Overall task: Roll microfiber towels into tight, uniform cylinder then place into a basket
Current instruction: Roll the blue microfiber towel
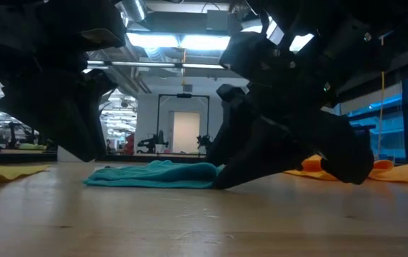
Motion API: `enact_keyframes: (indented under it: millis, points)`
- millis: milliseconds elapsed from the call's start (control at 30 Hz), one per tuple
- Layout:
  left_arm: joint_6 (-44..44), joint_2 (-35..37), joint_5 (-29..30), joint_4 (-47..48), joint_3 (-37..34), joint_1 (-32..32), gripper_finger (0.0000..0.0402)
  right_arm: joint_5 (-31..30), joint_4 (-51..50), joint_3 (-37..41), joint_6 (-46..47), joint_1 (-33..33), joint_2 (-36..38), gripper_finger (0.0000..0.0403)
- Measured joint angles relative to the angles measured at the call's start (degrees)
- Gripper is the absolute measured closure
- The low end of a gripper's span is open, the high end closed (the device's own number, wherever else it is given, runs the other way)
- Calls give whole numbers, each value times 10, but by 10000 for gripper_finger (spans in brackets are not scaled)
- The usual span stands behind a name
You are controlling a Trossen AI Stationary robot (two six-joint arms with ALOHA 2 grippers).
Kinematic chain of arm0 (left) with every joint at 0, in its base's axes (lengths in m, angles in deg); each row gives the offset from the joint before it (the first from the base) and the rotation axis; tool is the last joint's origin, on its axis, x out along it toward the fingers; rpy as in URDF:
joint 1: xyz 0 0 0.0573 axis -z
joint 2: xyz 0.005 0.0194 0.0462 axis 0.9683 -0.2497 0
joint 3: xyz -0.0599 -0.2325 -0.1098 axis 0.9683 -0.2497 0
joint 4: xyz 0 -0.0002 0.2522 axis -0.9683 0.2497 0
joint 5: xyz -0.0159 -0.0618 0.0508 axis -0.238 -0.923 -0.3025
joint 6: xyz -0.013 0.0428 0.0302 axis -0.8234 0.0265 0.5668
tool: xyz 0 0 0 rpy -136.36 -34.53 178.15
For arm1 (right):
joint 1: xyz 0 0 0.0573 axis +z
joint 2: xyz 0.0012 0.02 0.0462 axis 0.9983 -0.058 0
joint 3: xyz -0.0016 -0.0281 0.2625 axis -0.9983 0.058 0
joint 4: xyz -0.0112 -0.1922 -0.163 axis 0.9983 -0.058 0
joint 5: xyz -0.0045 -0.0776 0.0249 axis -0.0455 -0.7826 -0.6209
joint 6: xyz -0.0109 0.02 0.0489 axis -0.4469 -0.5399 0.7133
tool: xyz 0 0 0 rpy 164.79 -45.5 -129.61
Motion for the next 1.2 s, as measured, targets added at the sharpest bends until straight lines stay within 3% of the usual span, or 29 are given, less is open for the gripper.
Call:
enact_keyframes:
  millis: [400, 1200]
  points:
    - [-14, 0, -2, 2, 0, 16, 324, 19, -6, 1, 13, -5, -1, 389]
    - [12, -4, 31, -5, 0, 19, 334, 43, -4, 1, 31, -12, -1, 396]
